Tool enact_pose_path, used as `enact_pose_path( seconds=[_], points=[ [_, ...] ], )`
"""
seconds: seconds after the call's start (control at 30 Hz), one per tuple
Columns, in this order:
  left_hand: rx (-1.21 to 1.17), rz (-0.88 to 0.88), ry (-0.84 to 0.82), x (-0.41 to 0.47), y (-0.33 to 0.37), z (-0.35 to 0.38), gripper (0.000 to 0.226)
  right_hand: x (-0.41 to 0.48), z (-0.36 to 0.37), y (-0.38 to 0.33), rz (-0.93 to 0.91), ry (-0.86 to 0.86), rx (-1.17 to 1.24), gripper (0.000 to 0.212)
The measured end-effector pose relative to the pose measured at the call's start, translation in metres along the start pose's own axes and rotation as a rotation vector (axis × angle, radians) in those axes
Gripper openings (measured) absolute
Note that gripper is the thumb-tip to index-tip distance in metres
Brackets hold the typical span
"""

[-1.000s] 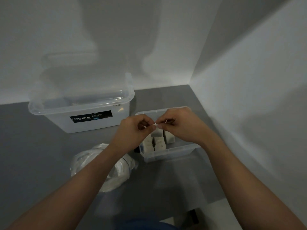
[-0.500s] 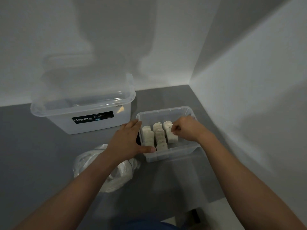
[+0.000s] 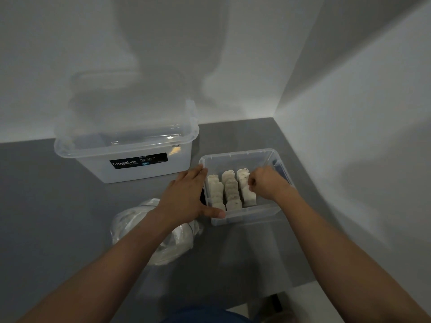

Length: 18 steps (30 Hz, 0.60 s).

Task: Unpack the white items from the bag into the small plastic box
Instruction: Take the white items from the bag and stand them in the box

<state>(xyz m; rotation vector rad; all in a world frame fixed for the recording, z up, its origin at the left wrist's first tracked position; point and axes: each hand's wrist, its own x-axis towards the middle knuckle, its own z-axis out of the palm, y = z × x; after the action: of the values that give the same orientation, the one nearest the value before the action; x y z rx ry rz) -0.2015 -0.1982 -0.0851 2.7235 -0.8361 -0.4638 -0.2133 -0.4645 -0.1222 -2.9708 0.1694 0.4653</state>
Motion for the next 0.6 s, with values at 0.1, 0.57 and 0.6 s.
enact_pose_path(
  seconds=[0.1, 0.57, 0.6],
  points=[
    [-0.047, 0.014, 0.013, -0.005, -0.001, -0.002, 0.127, -0.008, -0.006, 0.0, 0.052, 0.048, 0.073, 0.024],
    [-0.271, 0.024, 0.408, -0.127, -0.123, 0.013, 0.017, -0.132, -0.01, -0.169, -0.046, 0.428, 1.046, 0.013],
    [-0.245, 0.035, 0.382, -0.133, -0.132, 0.019, 0.016, -0.134, -0.001, -0.187, -0.082, 0.411, 1.011, 0.014]
  ],
)
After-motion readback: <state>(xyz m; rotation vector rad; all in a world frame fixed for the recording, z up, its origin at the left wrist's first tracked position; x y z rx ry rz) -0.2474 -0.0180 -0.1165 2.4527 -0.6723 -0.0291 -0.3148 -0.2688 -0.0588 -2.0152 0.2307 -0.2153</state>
